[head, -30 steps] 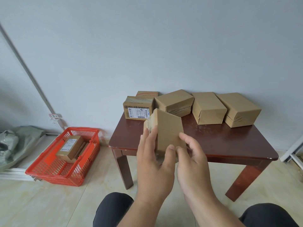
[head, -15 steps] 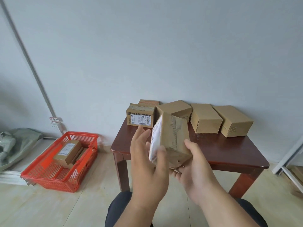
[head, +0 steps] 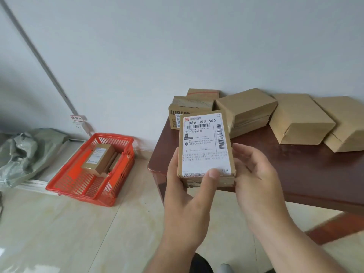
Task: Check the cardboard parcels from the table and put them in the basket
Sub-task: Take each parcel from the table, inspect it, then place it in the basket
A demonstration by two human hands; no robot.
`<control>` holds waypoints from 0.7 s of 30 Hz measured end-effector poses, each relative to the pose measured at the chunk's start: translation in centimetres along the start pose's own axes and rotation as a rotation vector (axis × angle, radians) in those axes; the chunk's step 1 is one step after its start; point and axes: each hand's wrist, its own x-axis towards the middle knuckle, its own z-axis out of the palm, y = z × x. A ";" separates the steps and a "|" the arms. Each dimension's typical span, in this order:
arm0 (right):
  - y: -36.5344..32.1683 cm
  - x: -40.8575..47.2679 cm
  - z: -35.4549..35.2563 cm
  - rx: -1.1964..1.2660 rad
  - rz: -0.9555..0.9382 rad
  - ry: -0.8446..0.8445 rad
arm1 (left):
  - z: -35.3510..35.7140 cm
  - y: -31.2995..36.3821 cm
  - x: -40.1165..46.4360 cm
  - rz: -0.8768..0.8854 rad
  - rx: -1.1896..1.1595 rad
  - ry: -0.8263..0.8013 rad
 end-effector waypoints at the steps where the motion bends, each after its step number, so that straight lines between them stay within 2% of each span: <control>1: 0.0 1.4 0.8 -0.033 -0.040 -0.016 | -0.1 -0.7 1.5 0.008 0.024 0.021; 4: -0.3 5.0 3.1 -0.031 -0.075 -0.085 | -0.2 -1.6 6.1 0.004 0.078 0.057; 9: -3.5 8.1 5.5 -0.037 -0.008 -0.181 | -0.9 0.3 11.1 -0.091 0.123 0.080; 15: -13.3 9.6 8.7 -0.080 0.075 -0.246 | -2.6 11.3 15.5 -0.180 0.175 0.150; 21: -25.9 9.9 11.4 0.020 0.245 -0.494 | -3.9 22.9 18.8 -0.293 0.233 0.219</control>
